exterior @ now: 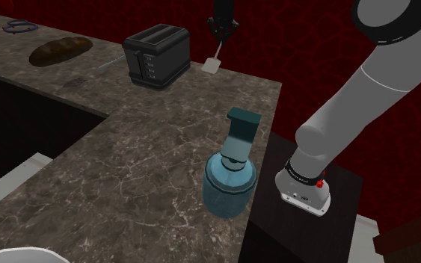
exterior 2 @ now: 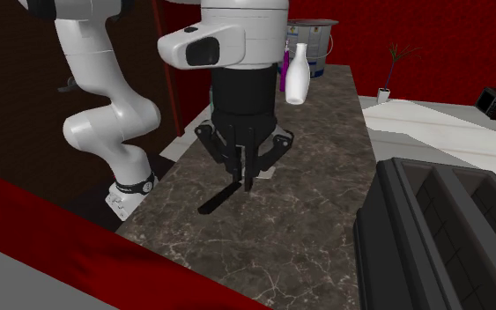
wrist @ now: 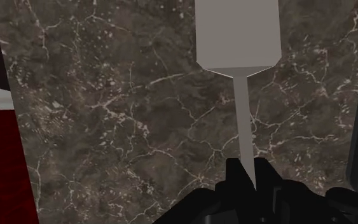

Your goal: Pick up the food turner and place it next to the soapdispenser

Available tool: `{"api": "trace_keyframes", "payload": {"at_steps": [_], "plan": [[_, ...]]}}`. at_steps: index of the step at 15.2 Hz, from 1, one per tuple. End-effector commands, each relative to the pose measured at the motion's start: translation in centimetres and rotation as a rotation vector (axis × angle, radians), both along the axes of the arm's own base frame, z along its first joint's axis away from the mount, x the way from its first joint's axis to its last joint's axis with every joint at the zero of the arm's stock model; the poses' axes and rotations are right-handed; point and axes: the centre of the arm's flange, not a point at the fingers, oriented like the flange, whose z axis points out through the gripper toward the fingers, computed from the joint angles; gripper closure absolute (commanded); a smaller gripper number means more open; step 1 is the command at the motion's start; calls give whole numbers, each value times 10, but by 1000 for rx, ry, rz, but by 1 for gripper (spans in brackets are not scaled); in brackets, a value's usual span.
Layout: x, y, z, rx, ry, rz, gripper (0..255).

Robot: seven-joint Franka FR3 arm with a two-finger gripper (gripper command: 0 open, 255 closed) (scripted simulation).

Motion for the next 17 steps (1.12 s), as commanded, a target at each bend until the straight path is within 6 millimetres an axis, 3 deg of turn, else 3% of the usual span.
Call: {"api": "trace_keyframes", "payload": {"at_steps": [1, 17], "plan": [[0, -1, 11, 0, 0, 0, 255], [0, -1, 95, 0, 0, 0, 255]]}}
